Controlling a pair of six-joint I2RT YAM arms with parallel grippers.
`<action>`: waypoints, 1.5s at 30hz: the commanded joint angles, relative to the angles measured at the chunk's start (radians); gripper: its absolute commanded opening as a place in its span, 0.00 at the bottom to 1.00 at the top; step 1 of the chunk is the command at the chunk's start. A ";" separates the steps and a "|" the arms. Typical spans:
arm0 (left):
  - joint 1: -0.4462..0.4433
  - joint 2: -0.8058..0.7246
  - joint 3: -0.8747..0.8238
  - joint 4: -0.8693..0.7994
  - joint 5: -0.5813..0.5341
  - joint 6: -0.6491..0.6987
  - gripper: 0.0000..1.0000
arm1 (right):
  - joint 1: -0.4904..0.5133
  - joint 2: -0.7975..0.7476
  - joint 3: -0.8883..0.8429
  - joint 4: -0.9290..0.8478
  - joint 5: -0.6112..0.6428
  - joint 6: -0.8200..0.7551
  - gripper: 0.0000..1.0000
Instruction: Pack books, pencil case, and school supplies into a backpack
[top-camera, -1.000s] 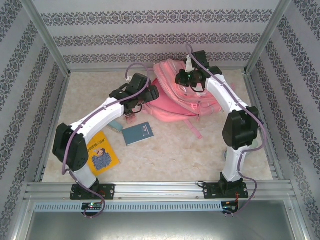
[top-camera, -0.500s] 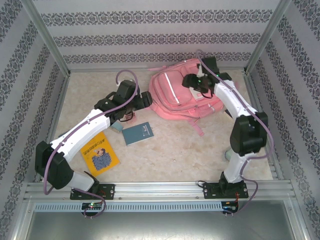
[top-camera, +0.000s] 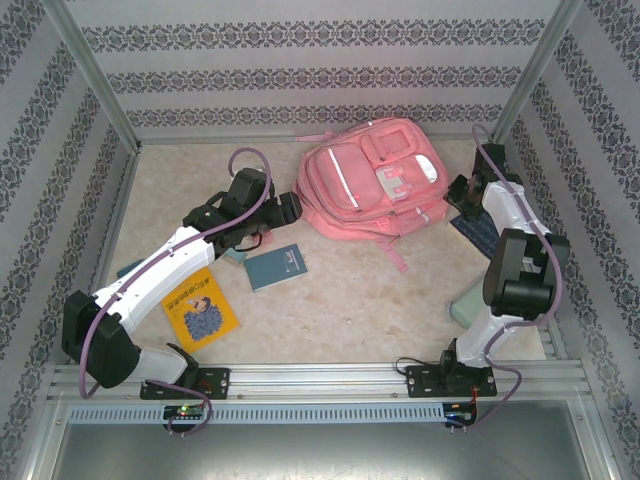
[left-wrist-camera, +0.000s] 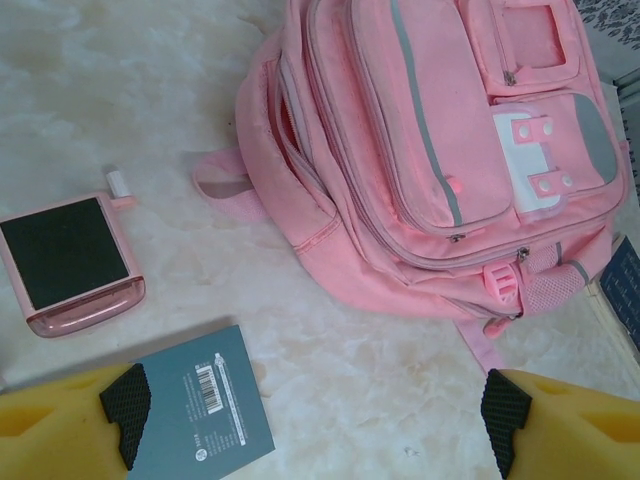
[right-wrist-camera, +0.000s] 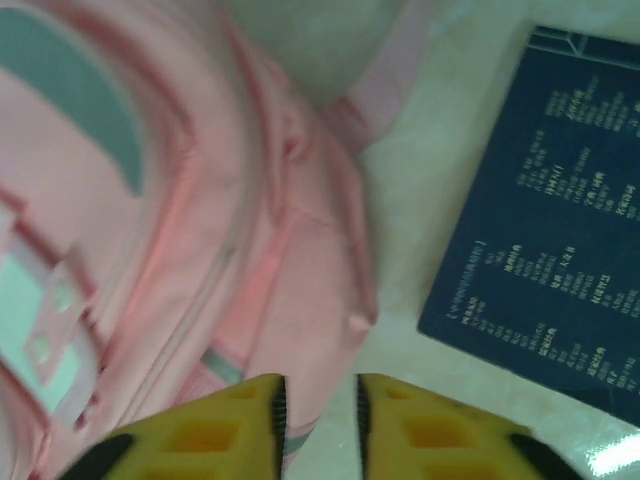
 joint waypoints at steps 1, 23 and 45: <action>-0.003 -0.025 -0.012 0.009 0.007 0.006 0.88 | -0.022 0.075 0.055 -0.028 0.003 0.032 0.17; -0.003 -0.036 -0.062 0.041 0.005 -0.008 0.88 | -0.028 0.104 -0.121 -0.095 -0.064 0.046 0.00; -0.003 -0.019 -0.091 0.072 0.027 -0.036 0.88 | 0.476 -0.235 -0.546 -0.067 -0.109 0.129 0.00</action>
